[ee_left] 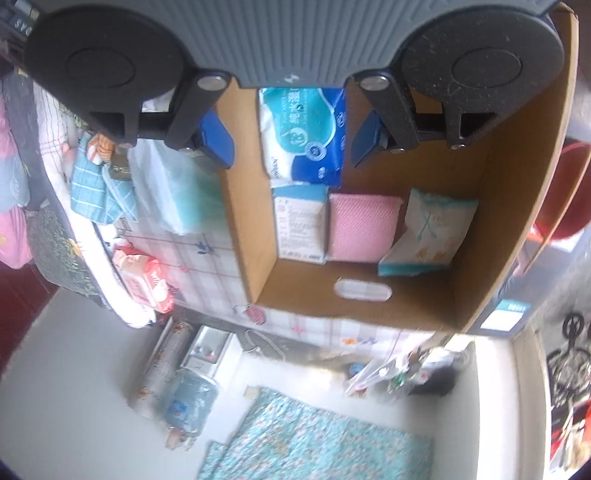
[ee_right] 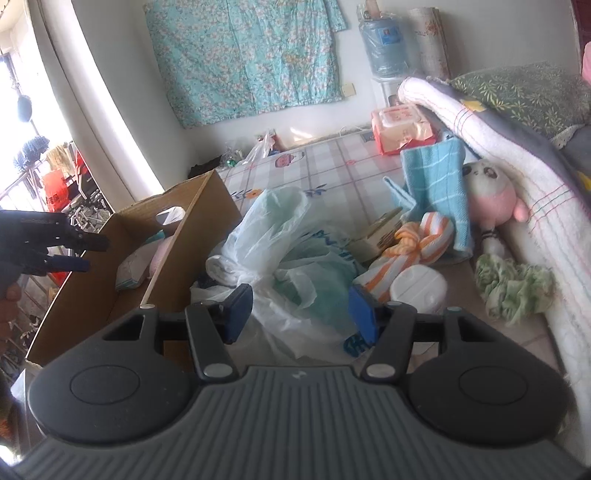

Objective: Organize soft objects
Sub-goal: 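Move the right tool to the pink plush toy on the bed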

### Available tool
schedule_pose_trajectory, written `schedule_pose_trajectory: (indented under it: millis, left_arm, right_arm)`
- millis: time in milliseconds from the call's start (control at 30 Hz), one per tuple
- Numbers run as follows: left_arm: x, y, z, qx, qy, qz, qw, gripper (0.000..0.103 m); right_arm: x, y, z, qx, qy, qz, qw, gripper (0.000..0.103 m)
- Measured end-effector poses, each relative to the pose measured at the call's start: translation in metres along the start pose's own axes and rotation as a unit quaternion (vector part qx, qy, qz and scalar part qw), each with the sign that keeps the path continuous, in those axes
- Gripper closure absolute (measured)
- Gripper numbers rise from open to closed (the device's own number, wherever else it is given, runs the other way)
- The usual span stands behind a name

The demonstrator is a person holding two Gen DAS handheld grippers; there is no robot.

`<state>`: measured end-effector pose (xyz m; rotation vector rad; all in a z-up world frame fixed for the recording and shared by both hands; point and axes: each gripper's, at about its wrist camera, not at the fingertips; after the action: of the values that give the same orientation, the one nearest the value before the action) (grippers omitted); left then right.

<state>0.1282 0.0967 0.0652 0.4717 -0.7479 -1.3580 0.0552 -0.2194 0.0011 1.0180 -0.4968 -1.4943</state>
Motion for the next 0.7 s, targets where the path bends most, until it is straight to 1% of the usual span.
schedule_pose_trajectory:
  millis: [67,133,200,267,367,400,433,500,567,633,700]
  left_arm:
    - [0.028,0.006,0.008,0.016,-0.021,-0.048,0.9985,0.031]
    - [0.058,0.009,0.01,0.026,-0.048,-0.092,0.9942,0.029]
    - [0.089,0.008,0.007,0.031,-0.07,-0.133,0.9882,0.029]
    - [0.127,0.004,-0.006,0.024,-0.101,-0.177,0.9788,0.028]
    - [0.177,-0.002,-0.029,0.021,-0.129,-0.219,0.9671,0.028]
    - [0.199,-0.004,-0.04,0.019,-0.137,-0.239,0.9612,0.028]
    - [0.216,-0.007,-0.05,0.016,-0.144,-0.251,0.9572,0.029]
    - [0.246,-0.012,-0.072,-0.003,-0.161,-0.272,0.9488,0.03]
    - [0.27,-0.016,-0.094,-0.022,-0.17,-0.281,0.9443,0.033]
    - [0.286,-0.019,-0.113,-0.042,-0.181,-0.279,0.9422,0.039]
    - [0.301,-0.023,-0.131,-0.057,-0.19,-0.284,0.9382,0.042]
  right_arm:
    - [0.012,0.017,0.003,0.011,-0.008,0.016,1.0,0.046]
    - [0.03,0.041,0.004,0.019,-0.019,0.029,0.999,0.046]
    - [0.049,0.067,0.0,0.021,-0.035,0.039,0.998,0.046]
    - [0.072,0.093,-0.012,0.015,-0.054,0.042,0.998,0.046]
    - [0.111,0.127,-0.046,-0.023,-0.073,0.025,0.997,0.046]
    - [0.129,0.139,-0.061,-0.046,-0.076,0.006,0.996,0.048]
    - [0.143,0.147,-0.075,-0.063,-0.082,-0.011,0.995,0.049]
    - [0.166,0.159,-0.099,-0.09,-0.097,-0.036,0.991,0.054]
    - [0.185,0.165,-0.126,-0.11,-0.114,-0.049,0.986,0.057]
    - [0.197,0.168,-0.148,-0.127,-0.119,-0.056,0.983,0.062]
    - [0.209,0.167,-0.17,-0.145,-0.121,-0.07,0.98,0.067]
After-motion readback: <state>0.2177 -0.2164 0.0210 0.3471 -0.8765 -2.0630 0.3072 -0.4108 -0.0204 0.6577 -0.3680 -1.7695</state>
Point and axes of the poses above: each gripper's, at about its wrist camera, not at the fingertips, and z roughly against the way its jaws point, x to its right, y to its top, and after that the axes turned 7 degrees about x, right-handed
